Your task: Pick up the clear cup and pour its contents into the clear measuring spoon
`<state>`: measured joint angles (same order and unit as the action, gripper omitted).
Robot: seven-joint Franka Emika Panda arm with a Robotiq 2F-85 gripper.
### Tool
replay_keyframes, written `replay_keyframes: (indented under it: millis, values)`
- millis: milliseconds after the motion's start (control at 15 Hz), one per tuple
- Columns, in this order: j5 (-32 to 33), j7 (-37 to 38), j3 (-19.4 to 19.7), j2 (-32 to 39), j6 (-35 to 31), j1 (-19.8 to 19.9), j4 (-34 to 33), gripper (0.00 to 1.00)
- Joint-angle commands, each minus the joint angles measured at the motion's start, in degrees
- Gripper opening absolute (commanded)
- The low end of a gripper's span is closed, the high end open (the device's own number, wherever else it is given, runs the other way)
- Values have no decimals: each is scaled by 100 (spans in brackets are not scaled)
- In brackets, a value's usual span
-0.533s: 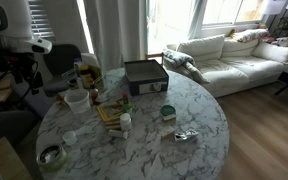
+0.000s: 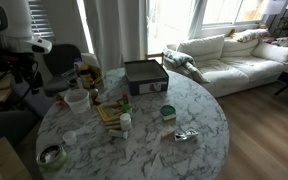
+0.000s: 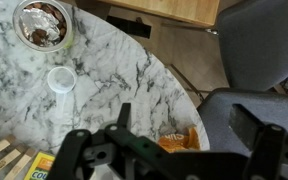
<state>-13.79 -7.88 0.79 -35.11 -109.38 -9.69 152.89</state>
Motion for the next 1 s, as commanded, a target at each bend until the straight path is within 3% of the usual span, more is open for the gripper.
replay_keyframes:
  millis: [0, 333, 933]
  values:
    - [-38, -38, -72, 2, 20, 81, -9, 100]
    - [48, 125, -64, 229, -291, 287, 104, 100]
    - [272, 482, -56, 1307, -3027, 845, 464, 100]
